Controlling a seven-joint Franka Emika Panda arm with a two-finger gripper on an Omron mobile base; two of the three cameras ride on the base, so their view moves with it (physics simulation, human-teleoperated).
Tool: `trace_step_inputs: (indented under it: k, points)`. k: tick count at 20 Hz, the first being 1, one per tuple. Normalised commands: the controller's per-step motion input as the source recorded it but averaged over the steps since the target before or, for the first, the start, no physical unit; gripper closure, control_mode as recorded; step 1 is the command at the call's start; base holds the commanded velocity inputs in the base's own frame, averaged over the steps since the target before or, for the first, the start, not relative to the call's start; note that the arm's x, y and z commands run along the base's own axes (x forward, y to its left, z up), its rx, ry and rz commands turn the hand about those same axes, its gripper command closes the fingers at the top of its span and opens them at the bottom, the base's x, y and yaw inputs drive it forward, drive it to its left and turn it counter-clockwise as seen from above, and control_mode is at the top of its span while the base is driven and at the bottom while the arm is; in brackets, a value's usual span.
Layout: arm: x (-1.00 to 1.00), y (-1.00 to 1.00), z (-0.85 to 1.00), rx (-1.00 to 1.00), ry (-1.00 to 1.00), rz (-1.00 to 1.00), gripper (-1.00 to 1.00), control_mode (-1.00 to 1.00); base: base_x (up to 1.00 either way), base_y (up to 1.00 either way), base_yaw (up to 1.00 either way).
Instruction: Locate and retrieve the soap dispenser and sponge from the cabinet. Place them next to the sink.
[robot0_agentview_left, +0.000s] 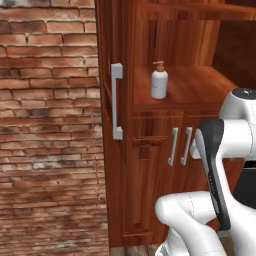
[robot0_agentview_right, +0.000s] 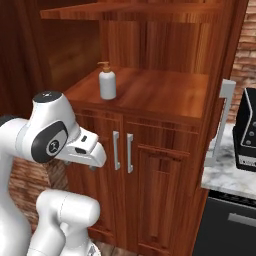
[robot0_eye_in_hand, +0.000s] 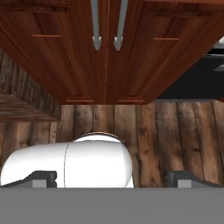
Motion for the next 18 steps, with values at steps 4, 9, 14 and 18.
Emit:
trace_step_inputs:
  k: [4,9,14,18]
  points:
    - [0.0,0.0,0.0,0.0,0.0,0.0,-1.0,1.0,0.34,0.05,0.0]
    - [0.0,0.0,0.0,0.0,0.0,0.0,-1.0,1.0,0.74,0.0,0.0]
    - [0.0,0.0,0.0,0.0,0.0,0.0,-1.0,1.0,0.29,0.0,0.0]
    - [0.0,0.0,0.0,0.0,0.0,0.0,-1.0,1.0,0.0,0.0,0.0]
